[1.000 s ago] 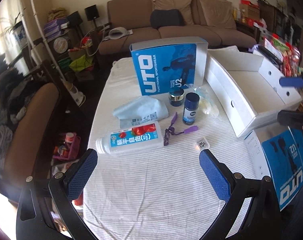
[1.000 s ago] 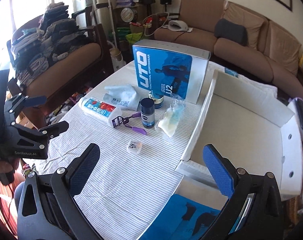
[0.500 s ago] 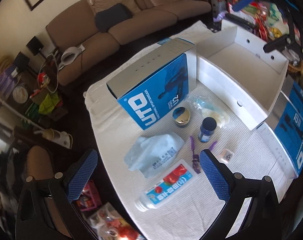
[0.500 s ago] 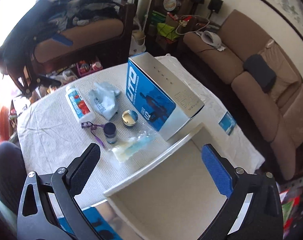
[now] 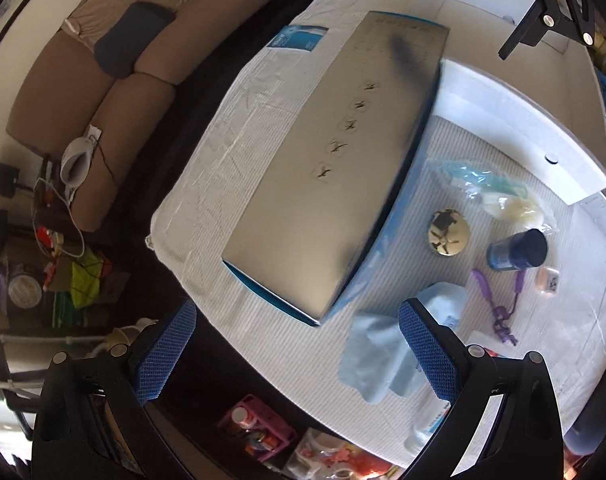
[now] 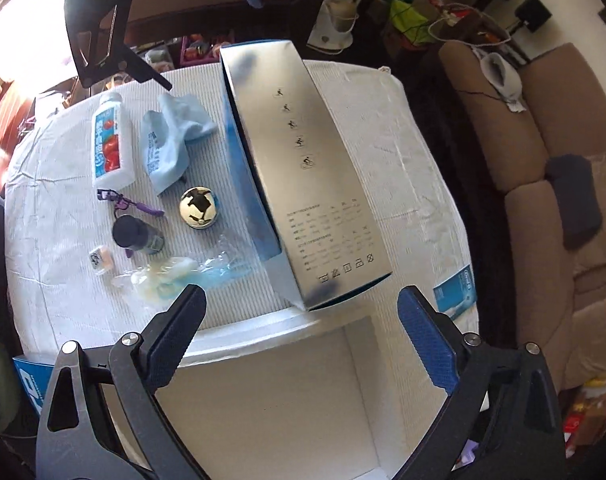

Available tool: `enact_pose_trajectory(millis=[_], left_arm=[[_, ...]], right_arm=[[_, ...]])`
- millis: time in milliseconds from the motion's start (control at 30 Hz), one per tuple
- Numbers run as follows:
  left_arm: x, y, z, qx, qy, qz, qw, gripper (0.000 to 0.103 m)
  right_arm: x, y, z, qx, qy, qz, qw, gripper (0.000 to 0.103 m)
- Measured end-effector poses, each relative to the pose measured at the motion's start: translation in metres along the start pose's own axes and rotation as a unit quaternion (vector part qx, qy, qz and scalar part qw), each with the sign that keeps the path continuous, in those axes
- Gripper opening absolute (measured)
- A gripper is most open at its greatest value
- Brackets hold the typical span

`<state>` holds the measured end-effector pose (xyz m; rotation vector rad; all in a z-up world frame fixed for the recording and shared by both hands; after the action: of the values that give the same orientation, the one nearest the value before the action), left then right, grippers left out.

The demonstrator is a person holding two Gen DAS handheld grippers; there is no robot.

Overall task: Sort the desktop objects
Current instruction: 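Grasp the UTO box with the right tool and lift it, then carry the UTO box with the right tool over the white cardboard tray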

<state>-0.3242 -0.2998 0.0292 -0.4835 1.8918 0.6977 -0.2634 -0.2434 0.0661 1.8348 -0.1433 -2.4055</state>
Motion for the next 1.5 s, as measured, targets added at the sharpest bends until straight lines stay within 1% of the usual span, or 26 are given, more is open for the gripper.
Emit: enact_pose_trajectory(millis=[100,167,233,267,400,433,567,633,700,800,900,1067,1167,1233,1333,1433,1500], left_arm=[[0.013,0.008,-0.006,0.005,-0.012,0.006,0.9999,0.103],[0.021,0.012,-0.006,-0.007,-0.045,0.006,0.9990,0.103],[0.027,0.016,-0.004,-0.019,-0.073,0.014,0.9970,0.103],[0.032,0.017,-0.003,-0.022,-0.081,0.016,0.9964,0.103],[0.060,0.011,0.008,-0.019,-0.094,-0.002,0.9954,0.100],[0.066,0.010,0.012,-0.017,-0.097,-0.003,0.9952,0.096],[0.071,0.012,0.018,-0.031,-0.101,0.021,0.9942,0.094],[0.068,0.012,0.018,-0.033,-0.095,0.029,0.9945,0.092],[0.062,0.012,0.017,-0.038,-0.084,0.033,0.9952,0.091],[0.045,0.010,0.014,-0.041,-0.073,0.038,0.9958,0.091],[0.014,0.008,0.012,-0.043,-0.058,0.051,0.9961,0.091],[-0.063,0.017,0.021,-0.039,-0.037,0.094,0.9941,0.091],[-0.109,0.033,0.039,-0.025,-0.028,0.107,0.9936,0.091],[-0.135,0.046,0.059,-0.007,-0.022,0.112,0.9934,0.091],[-0.160,0.069,0.096,0.020,-0.021,0.117,0.9928,0.091],[-0.171,0.095,0.138,0.047,-0.023,0.117,0.9918,0.091],[-0.172,0.112,0.167,0.064,-0.030,0.116,0.9908,0.091]], right_arm=[[0.020,0.002,0.011,-0.008,0.005,-0.001,1.000,0.093],[0.031,0.002,0.018,-0.007,0.009,-0.001,1.000,0.093],[0.040,0.005,0.021,0.003,0.027,0.011,1.000,0.089],[0.044,0.006,0.022,0.007,0.033,0.018,0.999,0.084],[0.060,0.007,0.023,0.013,0.053,0.033,0.998,0.086],[0.061,0.008,0.022,0.016,0.056,0.038,0.998,0.086],[0.068,0.006,0.018,0.019,0.078,0.041,0.996,0.084],[0.069,0.005,0.016,0.016,0.077,0.037,0.996,0.082],[0.067,0.004,0.015,0.010,0.065,0.031,0.997,0.081],[0.057,0.008,0.010,-0.006,0.049,0.024,0.999,0.078],[0.035,0.014,0.004,-0.019,0.033,0.028,0.999,0.077],[-0.033,0.013,-0.001,-0.029,-0.002,0.049,0.998,0.077],[-0.081,0.002,-0.010,-0.029,-0.024,0.059,0.998,0.077],[-0.109,-0.014,-0.018,-0.021,-0.034,0.063,0.997,0.077],[-0.142,-0.050,-0.032,0.000,-0.043,0.065,0.997,0.077],[-0.162,-0.094,-0.048,0.021,-0.044,0.062,0.997,0.076],[-0.166,-0.125,-0.062,0.034,-0.043,0.054,0.997,0.075]])
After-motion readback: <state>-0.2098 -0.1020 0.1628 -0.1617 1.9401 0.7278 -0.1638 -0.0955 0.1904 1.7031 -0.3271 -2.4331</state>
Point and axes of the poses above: each gripper's, at about its wrist camera, not at the fingertips, and x roughly the way its jaws point, z to its right, y to its top, the point moved 9 cm from there along x, roughly the way its jaws point, and after that the axes turned 10 degrees about -x, right-handed, at the moved point
